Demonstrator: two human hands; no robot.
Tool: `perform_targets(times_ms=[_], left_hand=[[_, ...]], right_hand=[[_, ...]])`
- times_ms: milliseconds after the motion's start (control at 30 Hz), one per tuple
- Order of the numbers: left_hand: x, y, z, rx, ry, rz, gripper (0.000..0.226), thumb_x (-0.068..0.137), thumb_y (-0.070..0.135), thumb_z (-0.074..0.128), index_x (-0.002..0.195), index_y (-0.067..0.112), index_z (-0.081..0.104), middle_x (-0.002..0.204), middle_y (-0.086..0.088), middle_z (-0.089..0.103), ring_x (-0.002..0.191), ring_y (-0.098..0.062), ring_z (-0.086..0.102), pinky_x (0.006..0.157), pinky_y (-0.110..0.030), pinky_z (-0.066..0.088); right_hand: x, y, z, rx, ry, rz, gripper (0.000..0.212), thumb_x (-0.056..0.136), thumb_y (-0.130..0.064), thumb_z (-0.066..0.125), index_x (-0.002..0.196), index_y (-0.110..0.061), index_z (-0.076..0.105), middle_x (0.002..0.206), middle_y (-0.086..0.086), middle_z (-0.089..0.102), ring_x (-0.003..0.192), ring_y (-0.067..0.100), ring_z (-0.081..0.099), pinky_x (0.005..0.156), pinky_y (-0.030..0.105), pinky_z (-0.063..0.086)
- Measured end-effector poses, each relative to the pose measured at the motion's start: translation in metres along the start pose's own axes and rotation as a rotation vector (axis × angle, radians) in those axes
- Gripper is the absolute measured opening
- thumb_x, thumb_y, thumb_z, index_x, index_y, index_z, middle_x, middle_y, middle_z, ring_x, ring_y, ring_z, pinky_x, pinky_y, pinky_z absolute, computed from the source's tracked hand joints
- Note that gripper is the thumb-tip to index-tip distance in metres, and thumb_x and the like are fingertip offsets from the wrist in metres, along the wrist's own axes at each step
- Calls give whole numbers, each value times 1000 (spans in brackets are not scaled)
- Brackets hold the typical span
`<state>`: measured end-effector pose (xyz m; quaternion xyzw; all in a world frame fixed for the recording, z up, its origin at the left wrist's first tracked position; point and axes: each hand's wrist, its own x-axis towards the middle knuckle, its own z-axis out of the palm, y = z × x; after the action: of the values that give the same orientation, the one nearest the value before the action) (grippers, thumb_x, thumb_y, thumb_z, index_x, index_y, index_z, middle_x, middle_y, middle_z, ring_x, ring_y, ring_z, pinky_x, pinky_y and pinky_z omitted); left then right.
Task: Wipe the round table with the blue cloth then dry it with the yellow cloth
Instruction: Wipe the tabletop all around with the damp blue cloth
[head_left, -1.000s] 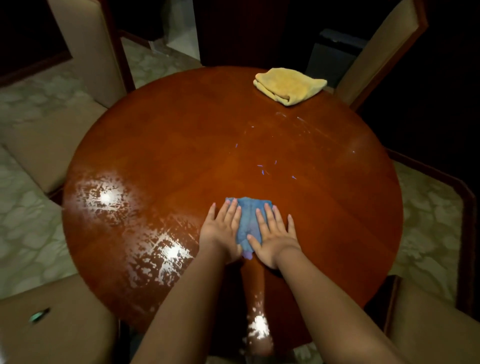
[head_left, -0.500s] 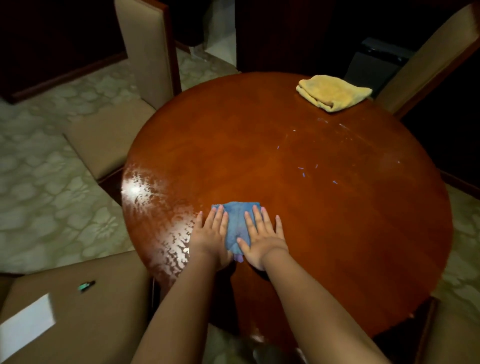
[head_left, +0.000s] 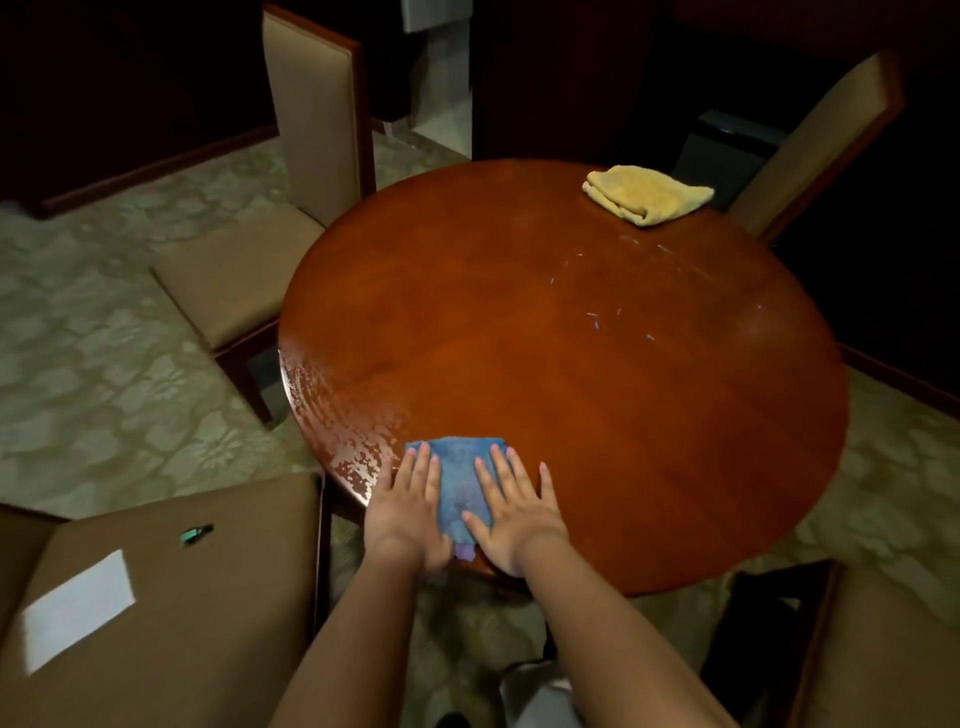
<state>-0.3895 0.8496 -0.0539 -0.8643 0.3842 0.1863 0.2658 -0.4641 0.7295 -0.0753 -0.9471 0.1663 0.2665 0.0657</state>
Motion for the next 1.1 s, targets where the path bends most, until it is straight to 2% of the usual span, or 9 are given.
perform_targets(times_ms=[267, 567, 767, 867, 967, 1100], left_hand=[[-15, 49, -2, 60, 3, 60, 107, 85, 75, 25, 144, -1, -22, 154, -18, -25, 143, -32, -22, 117, -47, -7], [-10, 115, -29, 101, 50, 202, 104, 88, 68, 31, 145, 0, -22, 153, -18, -26, 142, -33, -23, 117, -48, -7], [5, 149, -56, 172, 19, 284, 110, 86, 72, 33, 143, -1, -26, 151, -20, -31, 140, -34, -27, 116, -48, -8], [19, 161, -73, 224, -23, 317, 120, 81, 70, 48, 143, -1, -27, 150, -21, -32, 140, -35, -27, 116, -50, -7], [33, 169, -94, 262, -79, 341, 128, 77, 54, 68, 144, 1, -27, 150, -20, -32, 140, -34, -26, 116, -50, -7], [54, 178, -115, 263, -91, 365, 130, 75, 56, 70, 145, 1, -25, 152, -17, -31, 141, -31, -25, 116, -51, -7]], right_hand=[[-41, 33, 26, 35, 15, 53, 69, 96, -59, 10, 147, -25, -22, 152, -3, -33, 140, 16, -30, 113, 49, -15], [-79, 98, 48, 133, 41, 184, 69, 96, -60, 13, 148, -27, -19, 154, -6, -29, 141, 12, -26, 112, 49, -16], [-88, 137, 53, 164, 29, 254, 69, 96, -62, 12, 148, -29, -19, 153, -8, -30, 140, 11, -27, 112, 49, -16], [-85, 155, 50, 168, 16, 274, 69, 95, -63, 11, 147, -29, -21, 153, -8, -31, 140, 11, -28, 112, 49, -16], [-80, 173, 46, 174, 23, 290, 69, 95, -63, 11, 147, -29, -21, 152, -8, -31, 140, 11, -28, 113, 49, -16], [-70, 196, 40, 187, 7, 301, 70, 95, -63, 9, 147, -29, -22, 152, -7, -33, 139, 12, -30, 113, 50, -15]])
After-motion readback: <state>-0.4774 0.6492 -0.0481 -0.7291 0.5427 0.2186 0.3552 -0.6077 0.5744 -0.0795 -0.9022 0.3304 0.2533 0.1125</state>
